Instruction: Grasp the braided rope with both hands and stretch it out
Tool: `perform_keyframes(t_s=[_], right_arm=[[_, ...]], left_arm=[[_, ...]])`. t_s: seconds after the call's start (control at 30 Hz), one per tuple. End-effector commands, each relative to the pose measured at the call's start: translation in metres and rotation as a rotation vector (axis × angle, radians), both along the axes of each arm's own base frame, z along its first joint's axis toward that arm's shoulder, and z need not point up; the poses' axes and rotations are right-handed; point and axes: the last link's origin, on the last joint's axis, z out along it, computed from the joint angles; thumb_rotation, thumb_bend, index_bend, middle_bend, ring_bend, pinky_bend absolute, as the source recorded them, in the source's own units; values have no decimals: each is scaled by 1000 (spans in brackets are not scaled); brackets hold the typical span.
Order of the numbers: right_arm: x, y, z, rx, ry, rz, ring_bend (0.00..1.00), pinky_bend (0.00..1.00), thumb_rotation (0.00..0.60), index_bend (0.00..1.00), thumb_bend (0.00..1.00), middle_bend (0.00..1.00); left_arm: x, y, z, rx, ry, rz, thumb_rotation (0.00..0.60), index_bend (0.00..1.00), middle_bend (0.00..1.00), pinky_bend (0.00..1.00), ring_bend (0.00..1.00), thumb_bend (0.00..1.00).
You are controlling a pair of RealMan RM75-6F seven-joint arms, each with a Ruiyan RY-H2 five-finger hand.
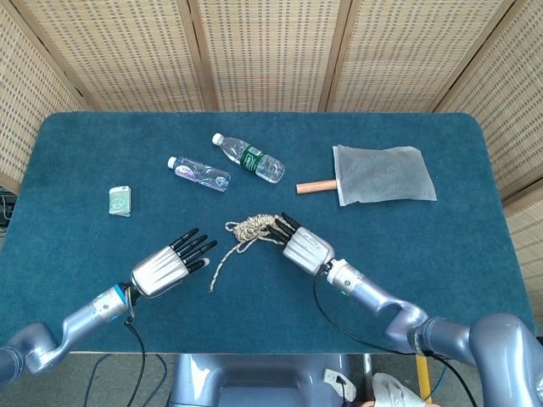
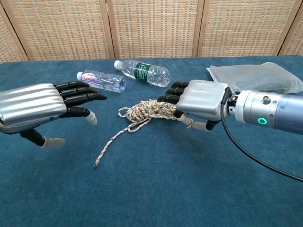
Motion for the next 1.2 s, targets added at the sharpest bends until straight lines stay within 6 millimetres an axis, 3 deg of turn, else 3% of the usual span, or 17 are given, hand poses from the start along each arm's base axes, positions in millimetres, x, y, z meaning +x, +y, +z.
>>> perform_keyframes(t_s=[0.03, 0.53, 1.2], right_arm=[[1, -1, 0, 1, -5, -7, 0, 0, 600, 616, 498, 0], [1, -4, -1, 2, -18, -28, 0, 0, 600, 616, 498, 0], [-1, -6, -4, 0, -29, -30, 0, 0, 600, 616, 513, 0]], left_arm=[[4, 3, -8, -8, 37, -32, 600, 301, 0, 0, 0, 294], [21, 3, -48, -72, 128, -127, 600, 370, 0, 0, 0, 323], [18, 8, -70, -90, 64, -59, 600, 464, 0, 0, 0, 321]])
